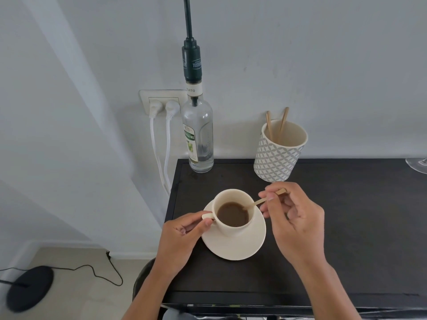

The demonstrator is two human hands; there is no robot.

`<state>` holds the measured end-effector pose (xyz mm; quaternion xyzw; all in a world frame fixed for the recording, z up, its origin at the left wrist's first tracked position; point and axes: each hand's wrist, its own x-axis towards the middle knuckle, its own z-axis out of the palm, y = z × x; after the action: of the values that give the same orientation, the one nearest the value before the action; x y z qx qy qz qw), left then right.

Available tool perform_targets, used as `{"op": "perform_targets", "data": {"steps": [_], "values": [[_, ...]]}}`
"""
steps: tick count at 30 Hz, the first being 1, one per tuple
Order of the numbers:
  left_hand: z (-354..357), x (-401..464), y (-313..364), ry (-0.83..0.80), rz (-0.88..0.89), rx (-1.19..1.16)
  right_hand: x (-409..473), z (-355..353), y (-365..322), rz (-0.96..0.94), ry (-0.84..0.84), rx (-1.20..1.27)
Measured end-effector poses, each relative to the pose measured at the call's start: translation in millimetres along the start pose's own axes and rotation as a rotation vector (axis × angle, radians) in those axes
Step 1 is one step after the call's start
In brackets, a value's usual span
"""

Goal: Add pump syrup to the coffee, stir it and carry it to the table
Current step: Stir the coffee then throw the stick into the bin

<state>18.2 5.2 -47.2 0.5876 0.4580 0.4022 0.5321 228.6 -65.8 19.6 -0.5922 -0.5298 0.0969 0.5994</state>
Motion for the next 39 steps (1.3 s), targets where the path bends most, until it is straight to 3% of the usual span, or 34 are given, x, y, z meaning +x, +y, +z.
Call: {"op": "perform_targets", "data": {"steps": [12, 25, 31, 39], "values": [[0.0, 0.1, 0.6, 0.002, -0.001, 0.01, -10.2, 17.8, -5.7, 0.133, -0.093, 0.094], [0.9, 0.1, 3.3, -0.008, -0.005, 0.009, -7.5, 1.3, -9.1, 0.034, -0.039, -0.008], [0.9, 0.4, 1.2, -0.004, -0.007, 0.006, -12.3, 16.2, -14.5, 0.114, -0.07, 0.108], [0.3, 0.6, 1.2, -0.01, -0.011, 0.018, -7.7, 8.2, -8.5, 0.089, 0.013, 0.009]]}}
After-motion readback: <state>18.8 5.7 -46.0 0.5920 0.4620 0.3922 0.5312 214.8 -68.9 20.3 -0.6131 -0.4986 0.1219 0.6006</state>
